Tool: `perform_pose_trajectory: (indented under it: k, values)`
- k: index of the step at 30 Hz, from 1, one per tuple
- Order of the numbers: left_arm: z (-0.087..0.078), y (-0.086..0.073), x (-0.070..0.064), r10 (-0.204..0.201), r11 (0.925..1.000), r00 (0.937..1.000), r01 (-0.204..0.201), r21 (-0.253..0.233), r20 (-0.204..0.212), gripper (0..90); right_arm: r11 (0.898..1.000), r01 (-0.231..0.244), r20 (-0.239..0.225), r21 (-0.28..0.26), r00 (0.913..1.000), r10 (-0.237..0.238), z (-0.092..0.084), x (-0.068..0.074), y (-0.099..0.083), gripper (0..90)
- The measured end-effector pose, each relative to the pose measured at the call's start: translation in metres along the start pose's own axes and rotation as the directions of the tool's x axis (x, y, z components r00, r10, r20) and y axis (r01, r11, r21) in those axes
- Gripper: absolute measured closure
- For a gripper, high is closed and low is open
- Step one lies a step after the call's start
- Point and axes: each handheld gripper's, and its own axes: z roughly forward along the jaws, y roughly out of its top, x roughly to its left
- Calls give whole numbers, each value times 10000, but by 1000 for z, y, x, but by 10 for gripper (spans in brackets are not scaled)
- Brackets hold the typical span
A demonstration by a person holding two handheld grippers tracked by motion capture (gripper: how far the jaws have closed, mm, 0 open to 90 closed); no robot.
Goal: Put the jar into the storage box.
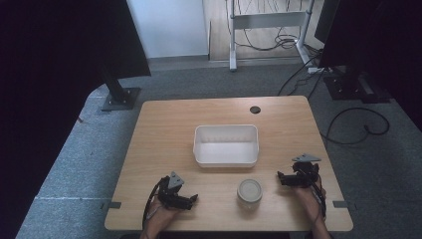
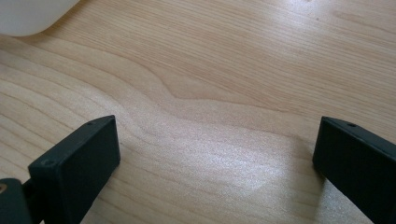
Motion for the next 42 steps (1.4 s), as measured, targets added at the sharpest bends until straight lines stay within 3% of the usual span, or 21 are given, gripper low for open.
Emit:
perform_pose_trajectory:
  k: [10, 22, 42]
  values:
    - [-1, -1, 0, 137, 9999, 9999, -136, -89, 99, 29, 9999, -131, 135, 3, 9998, 131, 1, 1, 0, 0]
    - [-3, 2, -6, 518, 9986, 9986, -519, -87, -107, 61, 9999, -135, 137, 3, 9998, 135, 1, 1, 0, 0]
    - [-8, 11, -20, 766, 9957, 9960, -740, -566, 459, 58, 9999, -139, 137, -1, 9998, 139, 1, 1, 0, 0]
